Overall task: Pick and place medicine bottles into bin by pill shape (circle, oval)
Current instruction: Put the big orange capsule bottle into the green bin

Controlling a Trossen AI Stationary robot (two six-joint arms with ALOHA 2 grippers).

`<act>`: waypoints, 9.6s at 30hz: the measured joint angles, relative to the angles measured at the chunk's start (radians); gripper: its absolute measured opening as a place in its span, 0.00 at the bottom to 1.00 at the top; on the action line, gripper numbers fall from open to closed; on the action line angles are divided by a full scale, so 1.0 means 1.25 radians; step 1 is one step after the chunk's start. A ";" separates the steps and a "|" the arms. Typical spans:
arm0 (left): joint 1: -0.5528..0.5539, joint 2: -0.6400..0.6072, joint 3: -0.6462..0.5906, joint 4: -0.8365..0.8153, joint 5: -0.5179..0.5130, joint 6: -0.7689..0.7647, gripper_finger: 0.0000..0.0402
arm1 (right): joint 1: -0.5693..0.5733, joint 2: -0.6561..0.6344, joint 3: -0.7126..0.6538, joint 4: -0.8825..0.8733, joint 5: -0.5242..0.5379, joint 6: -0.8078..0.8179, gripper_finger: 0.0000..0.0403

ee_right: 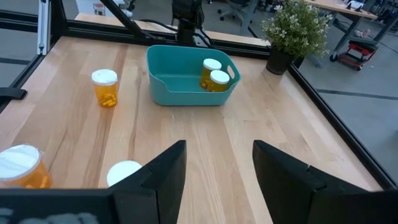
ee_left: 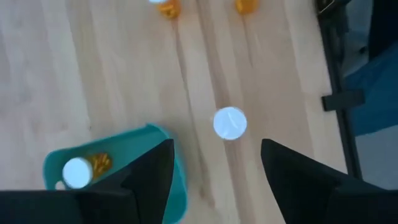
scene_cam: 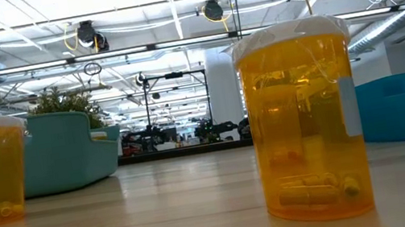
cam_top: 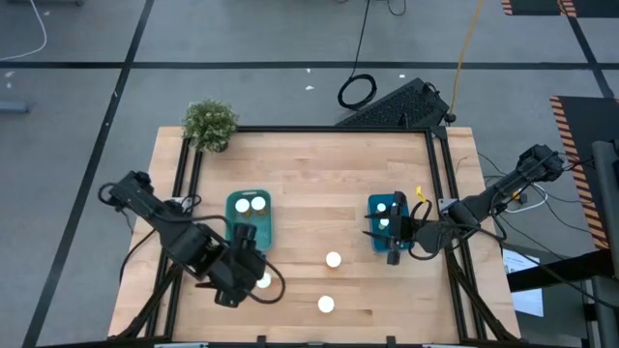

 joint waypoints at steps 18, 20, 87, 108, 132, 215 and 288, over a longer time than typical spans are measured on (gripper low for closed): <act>-0.011 0.126 -0.073 0.104 0.041 0.037 0.79 | 0.000 0.000 0.000 0.000 0.000 -0.014 0.45; -0.011 0.126 -0.100 0.123 0.040 0.036 0.81 | 0.000 0.000 0.000 0.000 0.000 -0.016 0.45; 0.041 0.123 -0.206 0.173 0.080 0.051 0.55 | 0.000 0.000 0.000 0.006 0.000 -0.057 0.45; 0.119 0.088 -0.036 -0.083 -0.004 0.106 0.56 | 0.000 0.000 0.000 0.005 0.000 -0.061 0.45; 0.260 -0.103 -0.251 0.015 -0.012 0.123 0.56 | 0.002 0.000 0.000 0.005 -0.003 -0.041 0.45; 0.310 -0.185 -0.590 0.299 -0.070 0.013 0.75 | 0.002 0.114 0.000 0.038 -0.175 0.096 0.45; 0.188 -0.185 -0.535 0.587 -0.190 0.131 0.75 | 0.011 0.703 0.001 0.466 -0.083 0.278 0.62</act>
